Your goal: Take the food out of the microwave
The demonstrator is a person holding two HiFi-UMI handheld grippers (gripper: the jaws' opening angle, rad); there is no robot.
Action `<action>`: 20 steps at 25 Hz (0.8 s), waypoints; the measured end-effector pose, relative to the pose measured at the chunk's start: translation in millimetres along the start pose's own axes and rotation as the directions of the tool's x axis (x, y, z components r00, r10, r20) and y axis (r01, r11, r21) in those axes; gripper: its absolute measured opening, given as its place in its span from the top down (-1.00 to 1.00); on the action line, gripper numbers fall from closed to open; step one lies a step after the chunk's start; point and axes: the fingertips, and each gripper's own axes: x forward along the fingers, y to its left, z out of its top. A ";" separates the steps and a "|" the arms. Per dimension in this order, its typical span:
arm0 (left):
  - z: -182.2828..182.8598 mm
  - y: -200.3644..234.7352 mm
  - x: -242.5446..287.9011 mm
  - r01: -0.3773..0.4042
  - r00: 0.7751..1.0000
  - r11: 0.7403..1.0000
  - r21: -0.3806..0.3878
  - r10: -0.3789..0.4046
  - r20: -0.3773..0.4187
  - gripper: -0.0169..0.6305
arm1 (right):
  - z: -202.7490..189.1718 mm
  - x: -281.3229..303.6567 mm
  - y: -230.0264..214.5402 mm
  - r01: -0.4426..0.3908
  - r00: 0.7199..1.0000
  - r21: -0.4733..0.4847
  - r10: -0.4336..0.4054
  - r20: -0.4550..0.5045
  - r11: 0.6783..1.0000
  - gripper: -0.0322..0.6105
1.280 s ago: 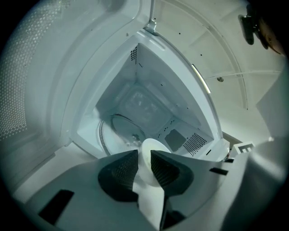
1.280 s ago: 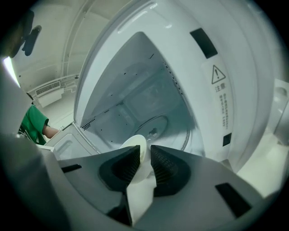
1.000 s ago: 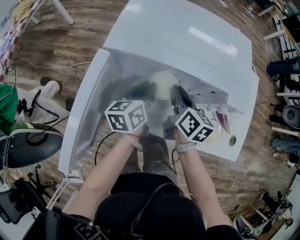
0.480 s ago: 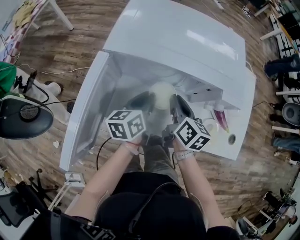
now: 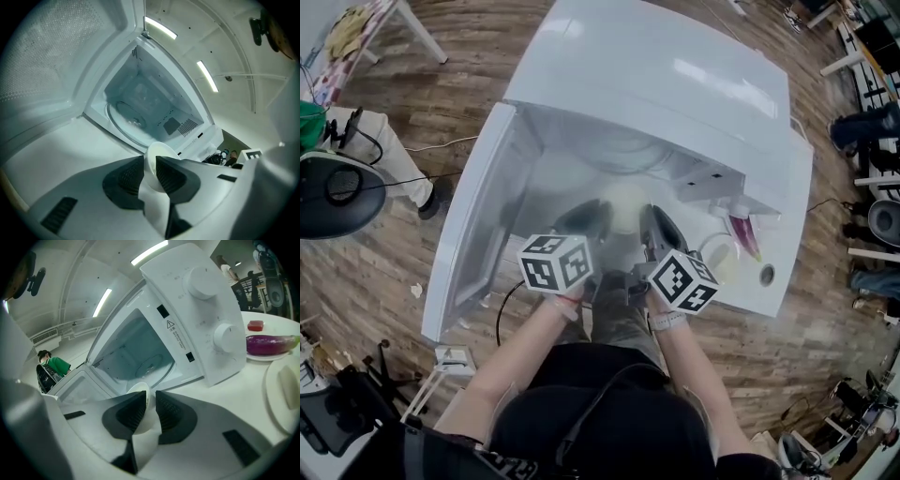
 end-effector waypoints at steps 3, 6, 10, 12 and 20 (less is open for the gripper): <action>-8.2 2.9 -1.2 -0.004 1.000 1.000 0.004 0.004 -0.023 0.68 | -9.5 -2.1 -4.6 0.009 1.000 0.011 -0.009 -0.012 1.000 0.65; -15.4 6.7 -3.5 -0.013 0.999 1.000 0.006 0.013 -0.042 0.68 | -20.0 -3.5 -8.1 0.019 0.999 0.027 -0.018 -0.027 0.999 0.65; -23.6 10.2 -4.8 -0.022 0.998 1.000 0.004 0.022 -0.061 0.68 | -26.8 -4.3 -11.3 0.026 0.999 0.040 -0.024 -0.036 0.999 0.65; -27.0 11.3 -5.6 -0.026 0.997 1.000 0.001 0.026 -0.067 0.68 | -29.9 -5.0 -12.7 0.027 0.999 0.045 -0.026 -0.041 0.999 0.65; -38.4 15.6 -6.2 -0.040 0.995 0.999 0.002 0.040 -0.093 0.68 | -38.6 -7.3 -17.1 0.038 0.998 0.058 -0.035 -0.054 0.998 0.65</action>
